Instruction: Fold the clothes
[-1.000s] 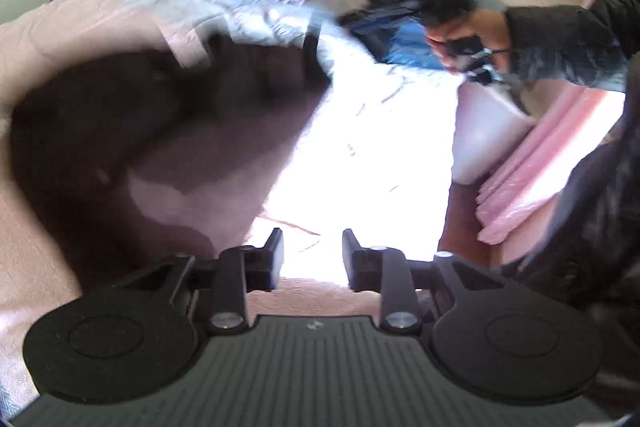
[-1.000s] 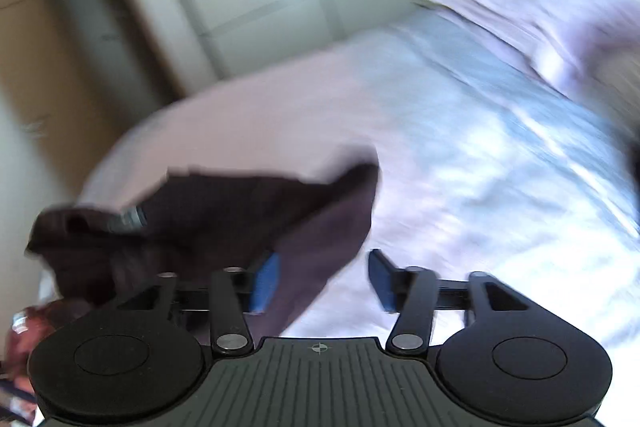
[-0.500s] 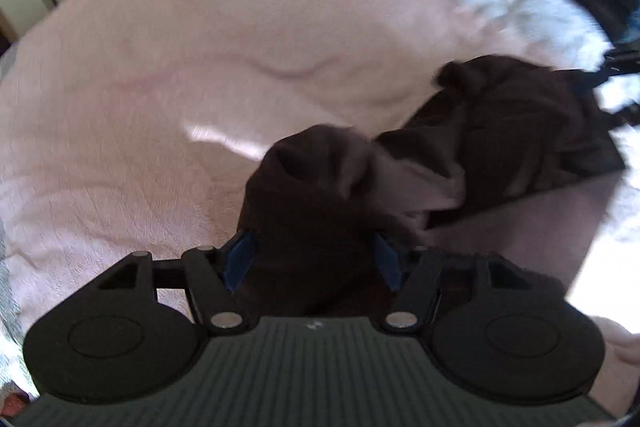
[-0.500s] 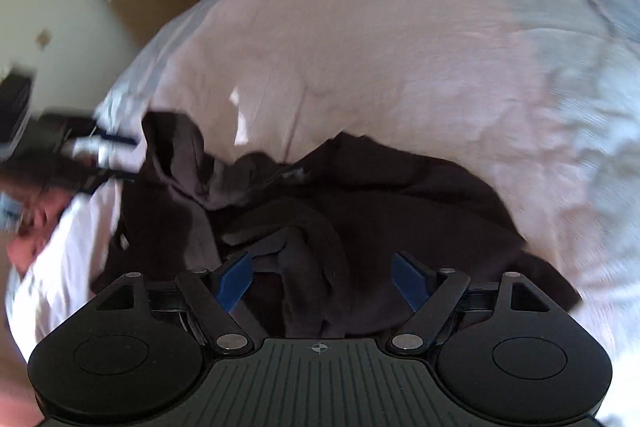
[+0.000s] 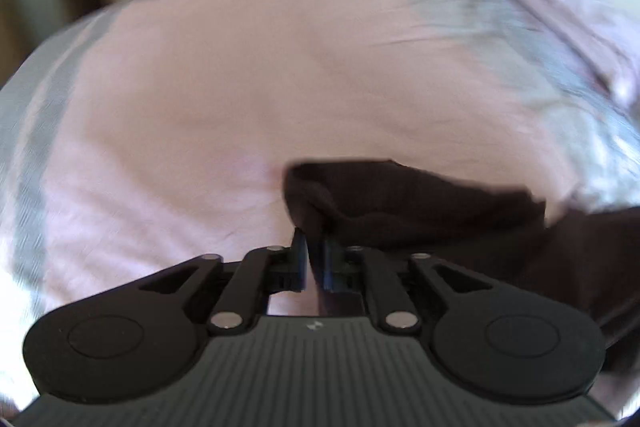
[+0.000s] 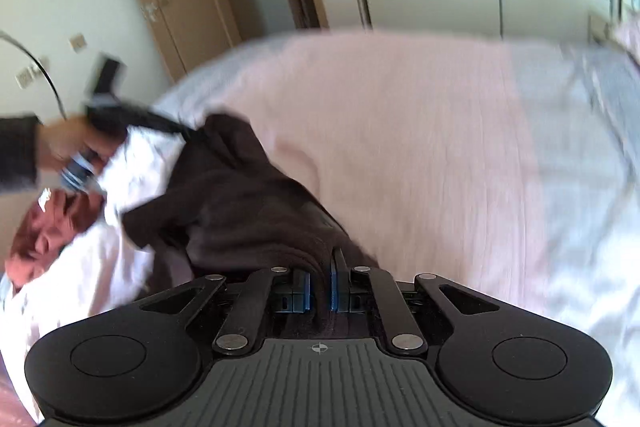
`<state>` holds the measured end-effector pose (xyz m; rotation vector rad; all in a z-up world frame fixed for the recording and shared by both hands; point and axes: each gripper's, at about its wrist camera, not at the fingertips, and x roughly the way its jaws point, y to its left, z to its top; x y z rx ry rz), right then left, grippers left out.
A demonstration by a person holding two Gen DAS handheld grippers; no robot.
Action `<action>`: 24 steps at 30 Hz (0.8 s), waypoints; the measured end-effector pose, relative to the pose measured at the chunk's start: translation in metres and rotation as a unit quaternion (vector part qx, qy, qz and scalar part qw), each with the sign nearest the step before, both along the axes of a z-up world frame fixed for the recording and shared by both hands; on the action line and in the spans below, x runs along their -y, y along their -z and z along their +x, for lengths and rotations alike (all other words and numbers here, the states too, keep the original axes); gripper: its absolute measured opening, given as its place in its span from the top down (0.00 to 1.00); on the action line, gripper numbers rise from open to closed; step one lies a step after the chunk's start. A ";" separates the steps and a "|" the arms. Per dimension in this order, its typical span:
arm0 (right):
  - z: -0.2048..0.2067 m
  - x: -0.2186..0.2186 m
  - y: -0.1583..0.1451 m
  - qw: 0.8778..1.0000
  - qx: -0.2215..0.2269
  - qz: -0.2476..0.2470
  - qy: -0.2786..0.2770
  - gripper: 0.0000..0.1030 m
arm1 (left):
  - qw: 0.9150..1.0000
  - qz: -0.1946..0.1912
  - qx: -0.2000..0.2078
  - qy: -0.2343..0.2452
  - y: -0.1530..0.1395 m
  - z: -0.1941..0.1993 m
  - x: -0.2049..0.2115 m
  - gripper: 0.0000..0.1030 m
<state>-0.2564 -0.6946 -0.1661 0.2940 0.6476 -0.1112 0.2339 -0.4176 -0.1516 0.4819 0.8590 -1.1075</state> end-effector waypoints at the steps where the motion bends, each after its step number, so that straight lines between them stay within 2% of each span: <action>1: 0.002 -0.002 -0.005 1.000 0.006 -0.005 -0.013 0.93 | 1.000 0.003 -0.004 -0.006 0.001 0.002 -0.004 0.88; 2: 0.003 -0.009 -0.006 1.000 0.004 -0.001 -0.029 0.93 | 1.000 0.006 -0.008 -0.013 0.002 0.004 -0.009 0.85; 4: 0.002 -0.026 -0.004 0.998 -0.004 0.018 -0.060 0.93 | 0.999 0.012 -0.017 -0.025 0.005 0.008 -0.018 0.63; 6: -0.002 -0.047 0.003 0.995 -0.020 0.047 -0.085 0.93 | 0.999 0.010 -0.038 -0.029 0.006 0.006 -0.028 0.60; 8: -0.007 -0.069 0.012 0.991 -0.036 0.086 -0.101 0.93 | 0.996 -0.012 -0.089 -0.012 0.004 -0.011 -0.044 0.51; 10: -0.009 -0.096 0.015 0.985 -0.048 0.118 -0.115 0.93 | 0.992 -0.027 -0.119 0.011 0.004 -0.029 -0.054 0.42; 11: -0.009 -0.109 0.015 0.983 -0.052 0.128 -0.119 0.93 | 0.992 -0.026 -0.116 0.032 0.005 -0.039 -0.054 0.41; 13: -0.009 -0.125 0.016 0.981 -0.048 0.150 -0.111 0.93 | 0.994 -0.006 -0.068 0.083 0.009 -0.061 -0.052 0.41; 14: -0.007 -0.128 0.016 0.981 -0.042 0.159 -0.099 0.93 | 0.993 0.008 -0.028 0.116 0.012 -0.074 -0.048 0.41; 15: -0.005 -0.131 0.013 0.983 -0.037 0.160 -0.085 0.93 | 0.988 0.020 0.012 0.153 0.015 -0.086 -0.042 0.41; 17: -0.005 -0.135 0.001 0.989 -0.030 0.136 -0.050 0.93 | 0.974 0.036 0.069 0.212 0.023 -0.103 -0.028 0.41; 19: -0.016 -0.123 -0.010 0.996 -0.029 0.089 0.001 0.93 | 0.966 0.041 0.085 0.242 0.029 -0.109 -0.015 0.41; 21: -0.040 -0.099 -0.023 0.996 -0.027 0.046 0.078 0.93 | 0.962 0.040 0.091 0.253 0.032 -0.110 -0.004 0.41; 22: -0.054 -0.086 -0.030 0.992 -0.024 0.024 0.125 0.93 | 0.962 0.038 0.089 0.254 0.033 -0.109 0.001 0.41; 24: -0.088 -0.057 -0.042 0.970 -0.021 -0.008 0.243 0.93 | 0.963 0.036 0.081 0.254 0.036 -0.111 0.012 0.41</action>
